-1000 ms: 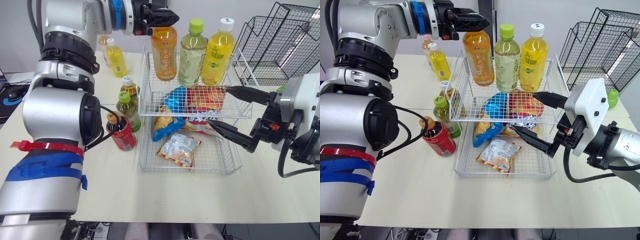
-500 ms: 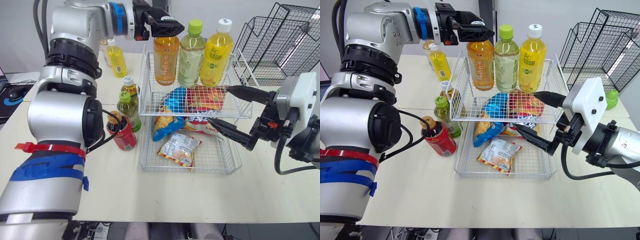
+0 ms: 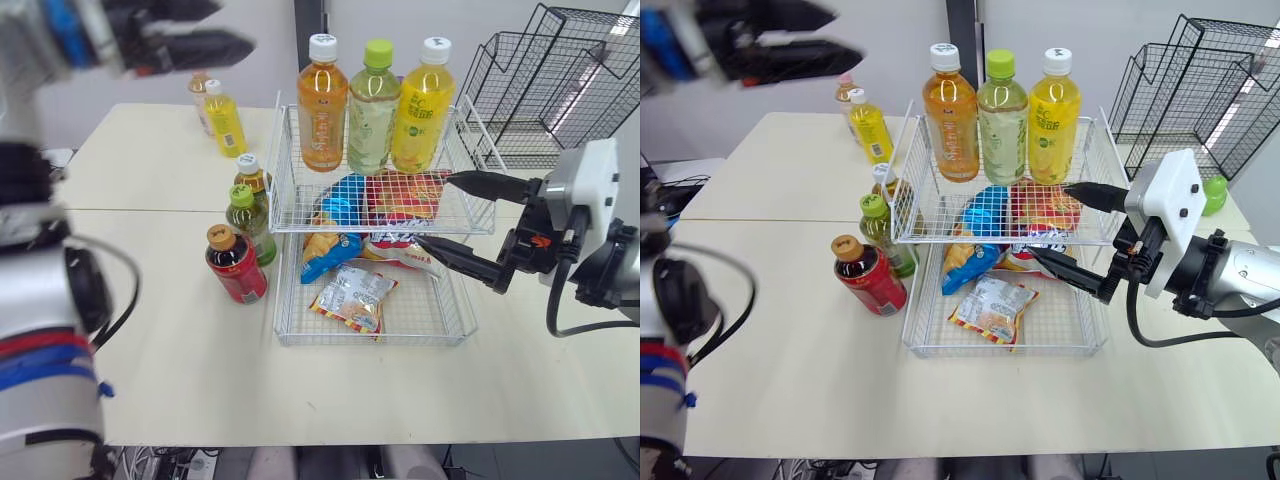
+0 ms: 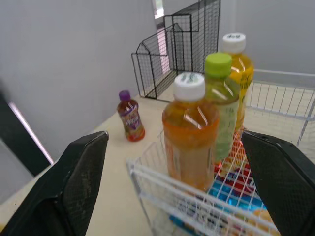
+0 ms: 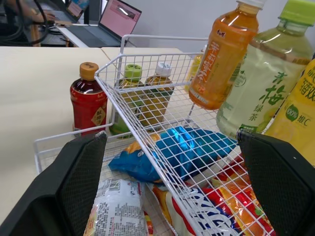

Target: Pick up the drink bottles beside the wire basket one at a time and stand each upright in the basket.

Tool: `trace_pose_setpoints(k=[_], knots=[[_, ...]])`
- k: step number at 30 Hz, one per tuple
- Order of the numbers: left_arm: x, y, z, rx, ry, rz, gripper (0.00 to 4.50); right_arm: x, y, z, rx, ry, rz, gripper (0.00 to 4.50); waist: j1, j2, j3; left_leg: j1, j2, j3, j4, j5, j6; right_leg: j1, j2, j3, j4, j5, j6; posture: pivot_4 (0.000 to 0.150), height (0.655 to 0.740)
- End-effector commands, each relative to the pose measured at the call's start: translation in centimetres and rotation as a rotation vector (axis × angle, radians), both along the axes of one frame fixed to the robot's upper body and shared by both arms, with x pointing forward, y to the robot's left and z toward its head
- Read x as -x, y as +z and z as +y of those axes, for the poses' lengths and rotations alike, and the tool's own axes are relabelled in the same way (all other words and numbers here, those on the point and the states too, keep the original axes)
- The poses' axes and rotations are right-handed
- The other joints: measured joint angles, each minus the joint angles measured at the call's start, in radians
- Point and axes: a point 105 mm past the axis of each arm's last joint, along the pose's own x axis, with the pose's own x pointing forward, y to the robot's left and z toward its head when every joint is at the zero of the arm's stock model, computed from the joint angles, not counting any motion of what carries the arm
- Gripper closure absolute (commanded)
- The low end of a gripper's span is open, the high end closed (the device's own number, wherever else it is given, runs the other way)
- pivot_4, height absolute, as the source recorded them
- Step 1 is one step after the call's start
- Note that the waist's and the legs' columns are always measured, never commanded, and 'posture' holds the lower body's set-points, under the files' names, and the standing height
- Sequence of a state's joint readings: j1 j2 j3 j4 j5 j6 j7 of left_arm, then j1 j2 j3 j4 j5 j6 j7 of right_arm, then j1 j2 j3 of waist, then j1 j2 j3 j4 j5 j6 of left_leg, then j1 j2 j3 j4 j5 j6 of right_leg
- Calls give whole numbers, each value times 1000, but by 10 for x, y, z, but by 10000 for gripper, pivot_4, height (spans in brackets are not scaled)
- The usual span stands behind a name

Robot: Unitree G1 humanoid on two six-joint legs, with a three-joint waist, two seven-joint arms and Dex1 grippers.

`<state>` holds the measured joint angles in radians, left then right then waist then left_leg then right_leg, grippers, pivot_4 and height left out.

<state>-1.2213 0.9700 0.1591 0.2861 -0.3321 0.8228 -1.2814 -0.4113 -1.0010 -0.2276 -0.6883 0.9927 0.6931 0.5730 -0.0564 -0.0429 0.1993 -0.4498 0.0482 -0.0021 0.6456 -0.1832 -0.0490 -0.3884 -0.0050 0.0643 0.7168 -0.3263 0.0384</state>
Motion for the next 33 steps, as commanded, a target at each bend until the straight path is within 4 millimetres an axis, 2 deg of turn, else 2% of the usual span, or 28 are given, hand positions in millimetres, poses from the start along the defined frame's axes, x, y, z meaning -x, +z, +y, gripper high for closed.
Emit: trace_pose_setpoints(k=[1, 3, 8, 13, 15, 18, 21, 25, 28, 33], knots=[[25, -6, 19, -54, 51, -66, 353, 2, 6, 8, 31, 111, -58, 0, 1, 0, 0, 1, 1, 1, 0, 0, 0, 0, 0, 1, 0, 0, 0, 1500, 7360], [32, -27, 34, -76, 98, -15, 353, 3, 4, 15, 50, 191, -55, 0, 1, 0, 0, 1, 1, 1, 0, 0, 0, 0, -1, 1, 0, 0, 0, 1500, 7360], [59, -78, 55, -116, 146, 159, 353, 11, 2, 27, 79, 363, -8, 0, 8, 0, 0, 1, 2, 1, 0, 0, 0, 1, -3, 0, 0, 0, 0, 1500, 7360], [87, -118, 56, -44, 160, 271, 353, 22, -3, 32, 91, 442, 8, 0, 18, 0, 0, 0, 2, 0, 0, 0, 0, 0, -5, -2, -1, 0, 0, 1500, 7360], [93, -135, 44, -16, 145, 295, 353, 23, -3, 32, 89, 445, 6, 0, 24, 0, 0, 1, 1, 0, 0, 0, 0, 1, -6, -1, 0, 0, 0, 1500, 7360], [90, -145, 19, 49, 137, 277, 353, 24, -2, 33, 84, 445, 9, 0, 32, 0, -1, 3, 1, 0, 1, 0, 0, 4, -7, -2, 0, 0, 0, 1500, 7360], [83, -150, 0, 113, 154, 229, 353, 24, 2, 21, 85, 431, 15, 0, 35, -1, -1, 5, 0, -2, 1, 0, 1, 7, -7, -3, -2, 0, 0, 1500, 7360], [66, -150, -14, 199, 270, 126, 353, 24, -7, 16, 91, 413, 33, 0, 32, -2, -2, 15, -1, -1, -2, 0, 1, 18, -8, -2, -4, 0, 0, 1500, 7360], [55, -152, -21, 233, 368, 76, 353, 24, -11, 16, 87, 404, 31, 0, 29, -2, -2, 16, -1, 0, -1, 0, 1, 18, -6, -1, -4, 0, 0, 1500, 7360], [48, -160, -34, 226, 428, 57, 353, 26, -16, 13, 84, 398, 29, 0, 26, -1, -2, 16, -1, 0, -2, 0, 1, 18, -4, 0, -4, 0, 0, 1500, 7360]])
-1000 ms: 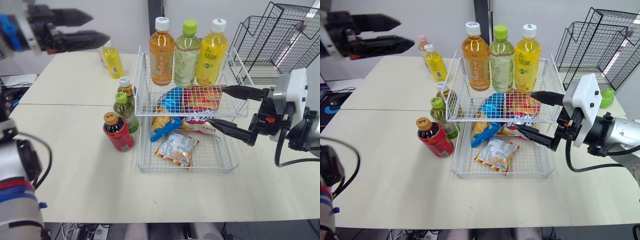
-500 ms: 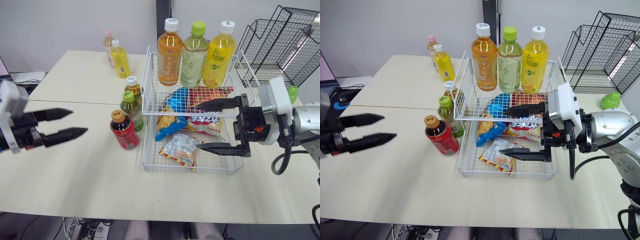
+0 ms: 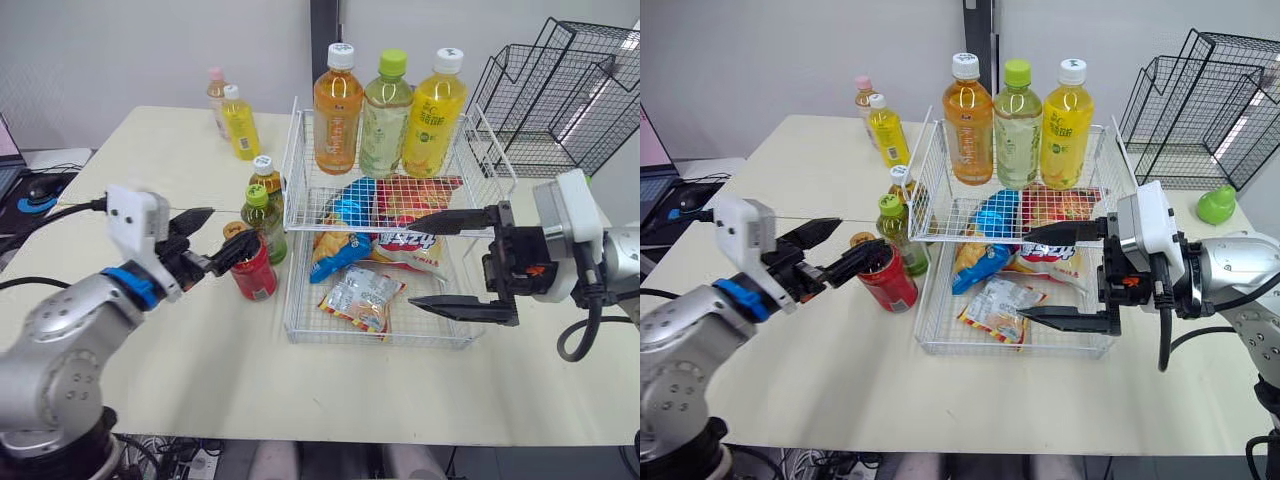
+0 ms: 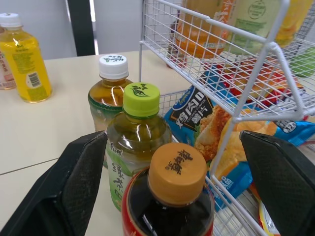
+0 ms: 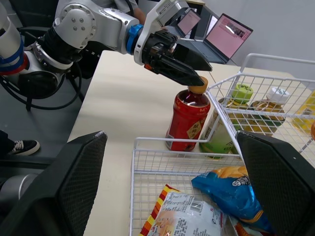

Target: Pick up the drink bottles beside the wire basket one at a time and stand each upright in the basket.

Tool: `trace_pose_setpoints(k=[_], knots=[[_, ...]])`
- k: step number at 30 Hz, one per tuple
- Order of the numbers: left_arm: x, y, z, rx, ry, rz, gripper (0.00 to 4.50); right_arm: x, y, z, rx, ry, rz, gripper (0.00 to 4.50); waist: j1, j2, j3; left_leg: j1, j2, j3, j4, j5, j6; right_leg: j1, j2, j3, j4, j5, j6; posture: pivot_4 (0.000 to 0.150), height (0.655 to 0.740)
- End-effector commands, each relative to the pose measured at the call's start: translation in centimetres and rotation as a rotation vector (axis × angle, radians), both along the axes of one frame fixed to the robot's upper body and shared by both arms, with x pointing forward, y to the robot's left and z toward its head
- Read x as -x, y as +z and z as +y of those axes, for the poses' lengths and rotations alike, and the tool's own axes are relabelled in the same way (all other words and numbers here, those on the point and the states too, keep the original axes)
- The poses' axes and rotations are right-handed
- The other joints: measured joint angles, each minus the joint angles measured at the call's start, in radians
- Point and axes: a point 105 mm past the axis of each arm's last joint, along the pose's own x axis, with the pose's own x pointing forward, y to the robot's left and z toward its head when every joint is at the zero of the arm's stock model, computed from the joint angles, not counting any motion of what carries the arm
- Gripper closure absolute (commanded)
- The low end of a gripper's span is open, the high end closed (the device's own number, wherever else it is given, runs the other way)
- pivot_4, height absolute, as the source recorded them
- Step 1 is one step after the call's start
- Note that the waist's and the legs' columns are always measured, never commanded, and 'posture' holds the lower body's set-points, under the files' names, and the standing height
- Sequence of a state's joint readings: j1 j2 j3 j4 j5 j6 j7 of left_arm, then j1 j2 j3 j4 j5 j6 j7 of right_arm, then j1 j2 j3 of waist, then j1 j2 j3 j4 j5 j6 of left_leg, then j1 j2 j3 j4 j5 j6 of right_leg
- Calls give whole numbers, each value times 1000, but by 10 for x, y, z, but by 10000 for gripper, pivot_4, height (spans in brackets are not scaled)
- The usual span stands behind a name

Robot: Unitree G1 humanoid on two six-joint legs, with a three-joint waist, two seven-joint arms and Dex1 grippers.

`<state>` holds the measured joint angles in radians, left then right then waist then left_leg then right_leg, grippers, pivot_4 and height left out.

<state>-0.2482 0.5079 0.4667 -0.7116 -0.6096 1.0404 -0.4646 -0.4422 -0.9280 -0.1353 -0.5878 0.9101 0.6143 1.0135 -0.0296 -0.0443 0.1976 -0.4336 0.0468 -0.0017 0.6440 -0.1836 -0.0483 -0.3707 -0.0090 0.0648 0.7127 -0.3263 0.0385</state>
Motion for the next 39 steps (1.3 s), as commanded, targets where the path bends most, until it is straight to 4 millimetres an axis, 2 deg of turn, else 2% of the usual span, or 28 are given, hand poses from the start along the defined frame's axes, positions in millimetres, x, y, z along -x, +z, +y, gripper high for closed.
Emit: trace_pose_setpoints(k=[1, 8, 11, 19, 20, 24, 26, 28, 35, 39], knots=[[-2, 6, -5, -57, 62, -63, 353, 7, 6, -1, -6, 12, -68, 0, 0, 0, 0, 0, 0, 0, 0, 0, 0, 0, 1, 0, 0, 0, 0, 1500, 7360], [-13, -7, -12, -41, 112, -43, 353, 13, 6, -13, -12, 9, -75, 0, 1, 0, 0, 0, 0, 0, 0, 0, 0, 0, 1, 0, 0, 0, 0, 1500, 7360], [-14, -12, -18, -22, 95, -29, 5593, 15, 5, -20, -8, 7, -75, 0, 1, 0, 0, 0, -1, 0, 0, 0, 0, 1, 1, 0, -1, 0, 0, 1500, 7360], [-11, -15, -15, -24, 114, -28, 29491, 17, 3, -28, -4, -2, -75, 0, 1, 0, 0, 0, -1, 1, 0, 0, 0, 1, 2, 1, -2, 0, 0, 1500, 7360], [-10, -14, -14, -32, 112, -36, 31275, 17, 3, -29, -3, -6, -78, 0, 1, 0, 0, 0, -1, 1, 0, 0, 0, 1, 2, 1, -2, 0, 0, 1500, 7360], [-2, 1, -12, -45, 53, -81, 31219, 13, 7, -36, -21, -61, -129, 0, 1, 0, 0, 0, -1, 1, 0, 0, -1, 0, 2, 1, -2, 0, 0, 1500, 7360], [2, 12, -7, -75, 3, -101, 31219, 14, 7, -45, -20, -93, -126, 0, 1, 0, 0, 0, -1, 1, -1, 0, -1, 0, 2, 1, -2, 0, 0, 1500, 7360], [5, 32, 3, -107, -55, -120, 31219, 15, 8, -58, -14, -139, -123, 0, 2, -1, 1, 0, 0, 1, -2, 0, -1, -1, 3, 0, -3, 0, 0, 1500, 7360], [11, 126, 30, -143, -241, -119, 31221, 23, 13, -98, -15, -269, -138, 0, 2, -2, 2, -1, 0, 1, -2, 0, -1, 0, 4, 0, -7, -3, 4, 1500, 7360], [11, 187, 29, -99, -311, -208, 31221, 28, 16, -116, -18, -323, -142, 0, 3, -1, 2, -1, 0, 2, -4, -1, -1, 0, 4, 0, -11, -3, 5, 1500, 7360]])
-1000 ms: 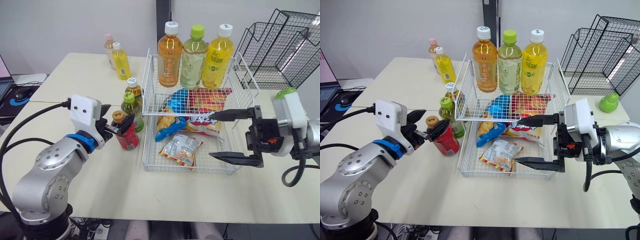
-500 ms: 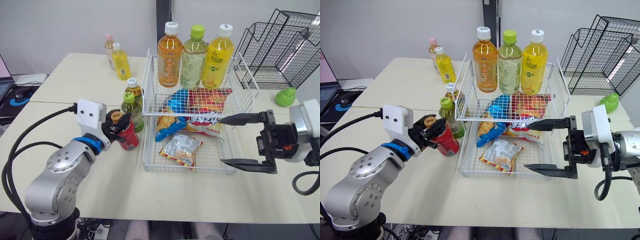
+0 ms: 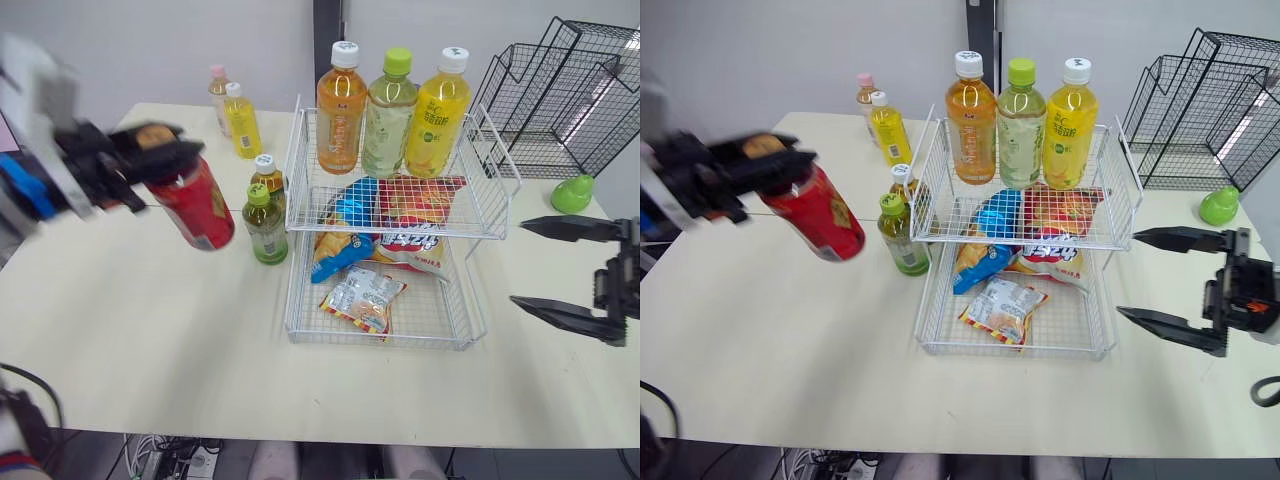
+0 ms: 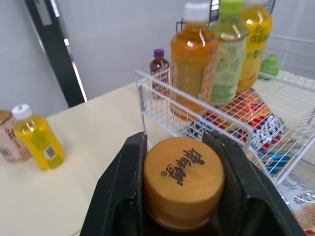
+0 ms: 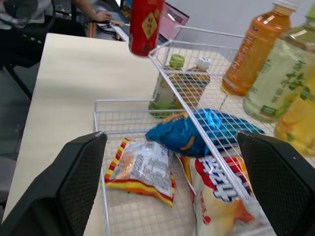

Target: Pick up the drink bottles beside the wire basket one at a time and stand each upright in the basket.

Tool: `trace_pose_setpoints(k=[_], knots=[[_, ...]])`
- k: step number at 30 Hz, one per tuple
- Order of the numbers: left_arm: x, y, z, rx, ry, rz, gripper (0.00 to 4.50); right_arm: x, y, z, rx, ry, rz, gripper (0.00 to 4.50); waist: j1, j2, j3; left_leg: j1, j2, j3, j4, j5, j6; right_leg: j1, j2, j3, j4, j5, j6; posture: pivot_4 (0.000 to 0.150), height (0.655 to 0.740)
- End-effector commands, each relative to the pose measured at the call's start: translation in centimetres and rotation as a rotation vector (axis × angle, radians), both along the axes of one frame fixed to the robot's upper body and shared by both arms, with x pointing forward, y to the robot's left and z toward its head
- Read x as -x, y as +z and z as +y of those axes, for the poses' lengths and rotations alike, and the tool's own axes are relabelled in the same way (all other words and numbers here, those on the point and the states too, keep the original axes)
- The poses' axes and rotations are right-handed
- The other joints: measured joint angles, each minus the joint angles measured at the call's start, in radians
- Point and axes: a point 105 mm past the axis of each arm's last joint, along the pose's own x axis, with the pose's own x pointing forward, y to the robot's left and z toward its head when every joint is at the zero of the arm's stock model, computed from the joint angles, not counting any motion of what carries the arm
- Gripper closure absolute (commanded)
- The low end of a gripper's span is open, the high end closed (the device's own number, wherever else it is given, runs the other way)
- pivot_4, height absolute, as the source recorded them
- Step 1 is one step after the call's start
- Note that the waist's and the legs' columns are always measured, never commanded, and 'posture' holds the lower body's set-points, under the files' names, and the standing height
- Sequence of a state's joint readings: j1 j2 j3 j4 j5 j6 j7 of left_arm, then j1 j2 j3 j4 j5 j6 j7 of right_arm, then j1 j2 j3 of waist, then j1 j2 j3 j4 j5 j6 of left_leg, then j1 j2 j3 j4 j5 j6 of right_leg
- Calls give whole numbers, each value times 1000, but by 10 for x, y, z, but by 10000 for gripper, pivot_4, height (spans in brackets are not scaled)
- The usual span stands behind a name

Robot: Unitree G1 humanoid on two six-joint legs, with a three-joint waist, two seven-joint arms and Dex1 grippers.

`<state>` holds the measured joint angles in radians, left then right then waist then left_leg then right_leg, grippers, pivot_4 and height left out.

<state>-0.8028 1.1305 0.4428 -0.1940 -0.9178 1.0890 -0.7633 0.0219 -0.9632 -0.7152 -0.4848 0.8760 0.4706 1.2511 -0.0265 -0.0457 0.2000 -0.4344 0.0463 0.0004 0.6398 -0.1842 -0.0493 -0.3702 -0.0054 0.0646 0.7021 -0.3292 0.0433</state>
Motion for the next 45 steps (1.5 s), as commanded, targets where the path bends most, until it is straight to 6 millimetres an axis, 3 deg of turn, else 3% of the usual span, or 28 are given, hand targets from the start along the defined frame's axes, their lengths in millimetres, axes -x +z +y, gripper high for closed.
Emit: trace_pose_setpoints(k=[1, 5, 10, 14, 19, 24, 29, 33, 40, 45], knots=[[9, 51, -9, 46, -116, -79, 31221, 8, 13, -15, 20, -39, -66, 0, 3, 0, 0, 0, 0, -1, 0, 0, 0, 0, 0, -1, -1, 0, 0, 1500, 7360], [11, 92, -49, 67, -346, -68, 31222, 17, 10, -32, 10, -79, -61, 0, 9, 0, 0, -2, -1, -2, -1, 0, 0, 1, 0, -2, -5, 1, 2, 1500, 7360], [6, 121, -102, 78, -573, -72, 31222, 26, 9, -42, -16, -93, -65, 0, 14, 0, 0, -3, -1, -1, -1, 0, 0, 1, 0, -1, -5, 1, 2, 1500, 7360], [-14, 107, -148, 12, -672, -63, 31222, 33, 11, -48, -48, -93, -82, 0, 2, 3, 0, -3, -1, -1, -1, 0, 0, 1, 1, 0, -5, 1, 2, 1500, 7360], [-42, 67, -193, -73, -724, -61, 31222, 7, 22, -19, -76, -101, -121, 0, -18, 7, 1, -2, 0, 2, -1, 0, 0, 0, 1, 3, -4, 1, 2, 1500, 7360], [-59, 51, -211, -58, -704, -74, 31222, 3, 17, -21, -79, -118, -105, 0, -20, 8, 2, -3, -1, 3, -6, 0, 0, -4, 1, 5, -4, 2, 0, 1500, 7360], [-67, 42, -221, -41, -698, -53, 31222, 3, 18, -38, -98, -145, -71, 0, -10, 8, 2, -4, -3, 3, -9, 0, 0, -4, 1, 6, -7, 3, -3, 1500, 7360], [-66, 38, -229, -50, -720, -36, 31222, -1, 20, -20, -85, -126, -83, 0, -7, 8, 2, -4, -3, 2, -9, 0, 0, -3, 1, 6, -7, 3, -2, 1500, 7360], [-63, 26, -239, -99, -748, -15, 31222, -8, 21, -7, -97, -134, -104, 0, -6, 8, 2, -3, -3, 2, -9, 0, 0, -3, 1, 6, -6, 3, -2, 1500, 7360], [-60, 17, -246, -136, -772, 3, 31222, -17, 9, 25, -98, -124, -105, 0, -7, 8, 2, -3, -3, 2, -9, 0, -1, -3, 1, 6, -6, 3, -3, 1500, 7360]])
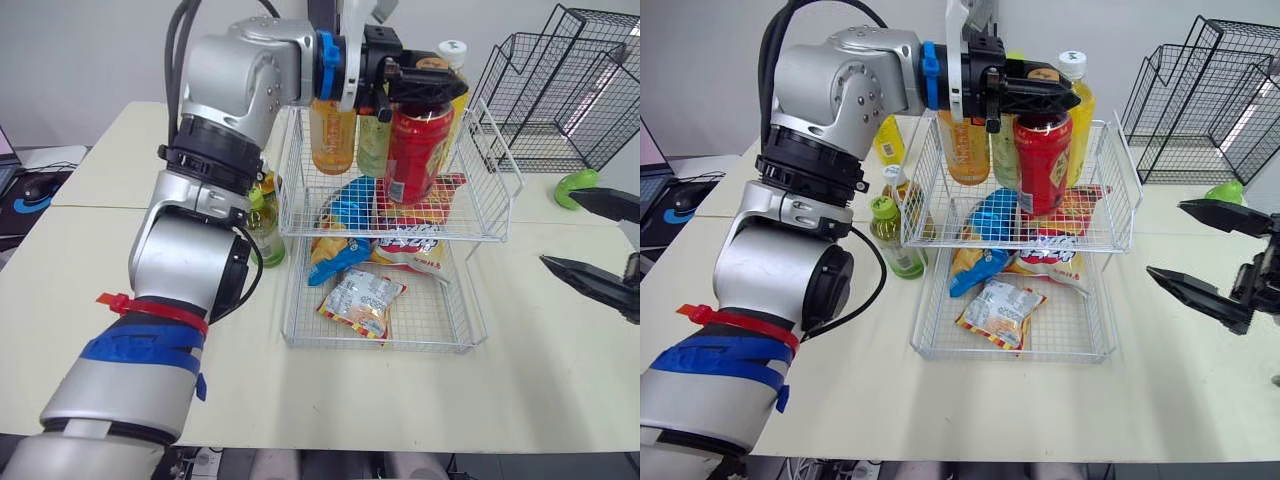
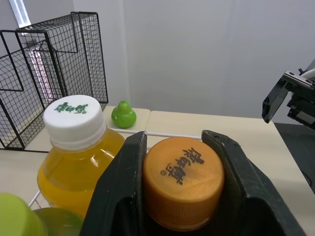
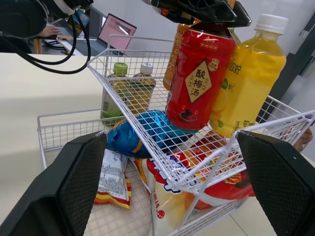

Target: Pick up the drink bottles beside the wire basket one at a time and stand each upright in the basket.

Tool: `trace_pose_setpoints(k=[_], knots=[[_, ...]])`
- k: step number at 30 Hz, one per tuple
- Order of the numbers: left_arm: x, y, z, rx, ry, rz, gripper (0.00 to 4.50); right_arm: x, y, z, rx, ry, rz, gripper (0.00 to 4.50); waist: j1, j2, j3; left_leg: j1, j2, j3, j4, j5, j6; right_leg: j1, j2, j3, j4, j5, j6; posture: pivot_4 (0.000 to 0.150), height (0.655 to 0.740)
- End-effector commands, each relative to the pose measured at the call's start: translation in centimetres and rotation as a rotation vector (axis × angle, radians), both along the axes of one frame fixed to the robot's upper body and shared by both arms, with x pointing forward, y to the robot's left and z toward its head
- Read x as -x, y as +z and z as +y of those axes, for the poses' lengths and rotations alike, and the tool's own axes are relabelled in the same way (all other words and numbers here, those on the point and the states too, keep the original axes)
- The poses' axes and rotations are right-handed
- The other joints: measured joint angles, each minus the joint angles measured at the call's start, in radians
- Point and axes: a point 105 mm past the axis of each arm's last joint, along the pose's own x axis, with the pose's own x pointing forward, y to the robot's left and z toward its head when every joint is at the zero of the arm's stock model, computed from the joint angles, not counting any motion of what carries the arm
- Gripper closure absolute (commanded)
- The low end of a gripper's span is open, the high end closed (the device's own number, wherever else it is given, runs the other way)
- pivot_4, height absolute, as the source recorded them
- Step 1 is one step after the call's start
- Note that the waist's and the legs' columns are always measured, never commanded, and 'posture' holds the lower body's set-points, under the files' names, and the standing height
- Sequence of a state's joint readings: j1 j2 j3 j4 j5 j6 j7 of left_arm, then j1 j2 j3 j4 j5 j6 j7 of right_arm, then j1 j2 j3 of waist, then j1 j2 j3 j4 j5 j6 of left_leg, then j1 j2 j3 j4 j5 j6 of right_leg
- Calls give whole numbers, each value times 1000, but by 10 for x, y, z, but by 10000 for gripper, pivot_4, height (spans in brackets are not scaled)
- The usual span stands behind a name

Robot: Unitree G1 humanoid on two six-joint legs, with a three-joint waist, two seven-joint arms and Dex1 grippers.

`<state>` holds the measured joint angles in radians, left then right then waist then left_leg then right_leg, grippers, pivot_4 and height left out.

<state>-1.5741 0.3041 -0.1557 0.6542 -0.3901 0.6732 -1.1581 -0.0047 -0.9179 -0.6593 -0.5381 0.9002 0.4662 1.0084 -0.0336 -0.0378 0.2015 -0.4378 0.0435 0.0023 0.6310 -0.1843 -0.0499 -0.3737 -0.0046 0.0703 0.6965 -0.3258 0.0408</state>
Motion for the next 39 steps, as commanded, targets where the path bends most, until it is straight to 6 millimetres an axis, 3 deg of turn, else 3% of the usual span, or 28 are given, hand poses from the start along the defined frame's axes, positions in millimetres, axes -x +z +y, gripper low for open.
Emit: trace_pose_setpoints(k=[1, 8, 18, 25, 29, 33, 39], knots=[[18, 14, -9, -4, -70, -77, 31222, -2, 2, 23, 15, 5, -49, 0, -1, 0, 0, 0, 0, 0, 0, 0, 0, 0, 0, 0, 0, 0, 0, 1500, 7360], [23, 8, -12, -17, -106, -60, 31222, -7, 4, 49, 4, -7, -70, 0, 2, 0, 0, 0, 0, 0, 0, 0, 0, 0, 0, 0, 0, 0, 0, 1500, 7360], [30, 24, -4, 24, -135, -73, 166, -8, 6, 48, 10, -38, -70, 0, 1, 0, 0, 0, 0, 0, 0, 0, 0, 0, 0, 0, 0, 0, 0, 1500, 7360], [44, 30, 12, 22, -196, -76, 166, -17, 21, 45, 17, -62, -81, 0, 1, 1, 0, 1, 1, -1, 0, 0, 0, 0, 1, -1, 1, 0, 0, 1500, 7360], [48, 33, 29, 30, -195, -71, 166, -17, 59, 58, -15, -48, -118, 0, -7, 5, 0, 1, 1, 0, 1, 0, 0, 0, -1, 1, 2, 0, 0, 1500, 7360], [50, 34, 46, 42, -183, -48, 166, -18, 68, 62, -43, -44, -97, 0, -4, 5, 0, 1, 2, -1, 0, 0, 0, 1, 1, -1, 2, 0, -1, 1500, 7360], [52, 32, 89, 75, -111, -32, 166, -20, 70, 68, -52, -25, -65, 0, -4, 5, 0, 1, 3, 0, 0, 0, 0, 0, 1, 0, 2, 0, -1, 1500, 7360]])
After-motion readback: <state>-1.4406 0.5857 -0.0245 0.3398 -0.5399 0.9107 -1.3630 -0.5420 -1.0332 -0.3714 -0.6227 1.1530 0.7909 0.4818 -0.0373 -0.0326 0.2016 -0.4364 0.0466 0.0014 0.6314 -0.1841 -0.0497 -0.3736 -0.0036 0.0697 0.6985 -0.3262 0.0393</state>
